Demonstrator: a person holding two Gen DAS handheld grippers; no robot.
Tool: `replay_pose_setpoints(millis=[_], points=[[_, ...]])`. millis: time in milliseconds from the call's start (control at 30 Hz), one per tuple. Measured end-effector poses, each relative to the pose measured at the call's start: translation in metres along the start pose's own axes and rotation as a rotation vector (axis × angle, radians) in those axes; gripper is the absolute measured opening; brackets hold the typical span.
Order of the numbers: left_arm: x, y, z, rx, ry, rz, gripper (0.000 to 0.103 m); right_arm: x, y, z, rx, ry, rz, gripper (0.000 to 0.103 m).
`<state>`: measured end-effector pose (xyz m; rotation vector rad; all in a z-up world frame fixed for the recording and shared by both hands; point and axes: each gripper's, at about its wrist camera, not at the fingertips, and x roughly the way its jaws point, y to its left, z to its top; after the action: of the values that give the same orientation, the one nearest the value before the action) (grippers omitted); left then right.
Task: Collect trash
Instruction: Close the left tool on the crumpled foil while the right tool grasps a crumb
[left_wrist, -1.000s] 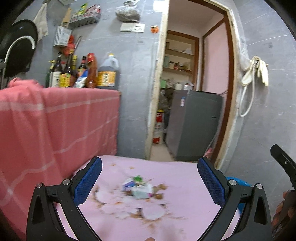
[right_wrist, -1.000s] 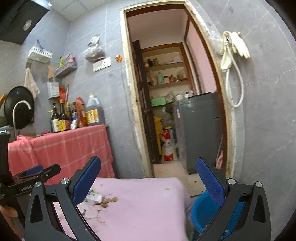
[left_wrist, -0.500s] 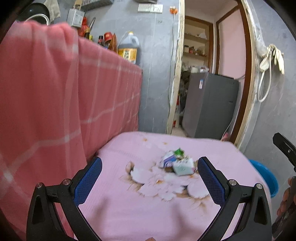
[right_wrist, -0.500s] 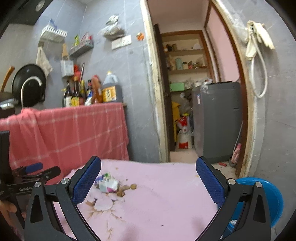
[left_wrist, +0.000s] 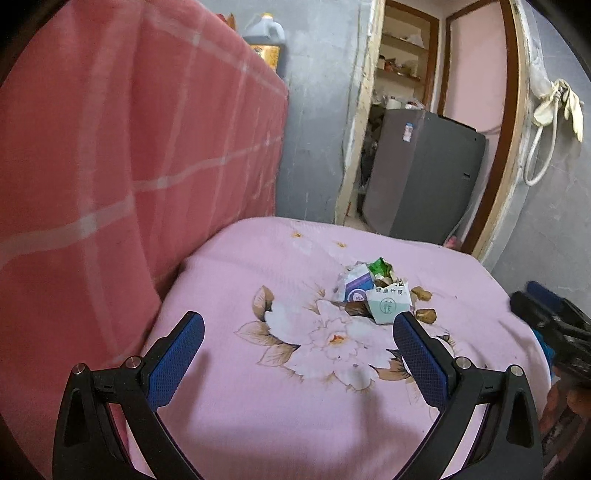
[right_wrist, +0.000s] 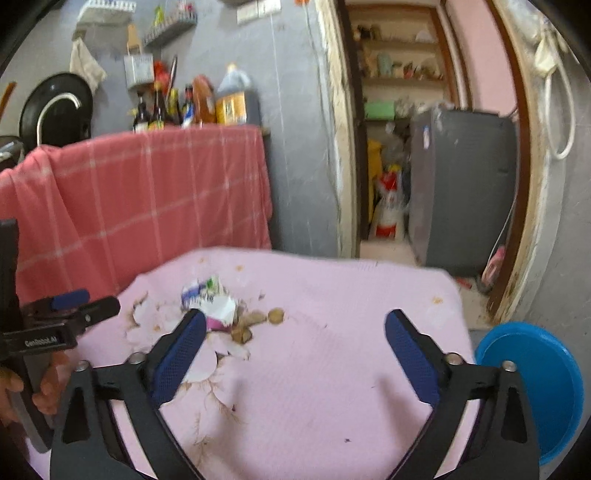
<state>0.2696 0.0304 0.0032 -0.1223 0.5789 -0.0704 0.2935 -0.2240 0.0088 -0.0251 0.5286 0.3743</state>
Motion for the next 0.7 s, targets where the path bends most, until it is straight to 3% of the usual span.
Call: replay_pose_setpoints(millis=[67,133,233,500,700], points=[[0.008,-0.004,0.003,0.02,0.025,-0.01,0.092,0.015,0.0,0.0,-0.002,0.071,0.028,0.081],[0.015,-0.008,0.004,0.033,0.055,-0.027,0.078,0.029,0.002,-0.001,-0.011,0.143,0.058,0.073],[0.03,-0.011,0.006,0.033,0.101,-0.048,0.065,0.045,0.007,-0.004,-0.034,0.21,0.099,0.064],[0.054,-0.009,0.016,-0.008,0.142,-0.086,0.061,0.072,0.018,-0.002,-0.047,0.289,0.174,0.044],[0.068,-0.012,0.025,-0.039,0.172,-0.128,0.049,0.082,0.027,0.0,-0.076,0.321,0.2,0.027]])
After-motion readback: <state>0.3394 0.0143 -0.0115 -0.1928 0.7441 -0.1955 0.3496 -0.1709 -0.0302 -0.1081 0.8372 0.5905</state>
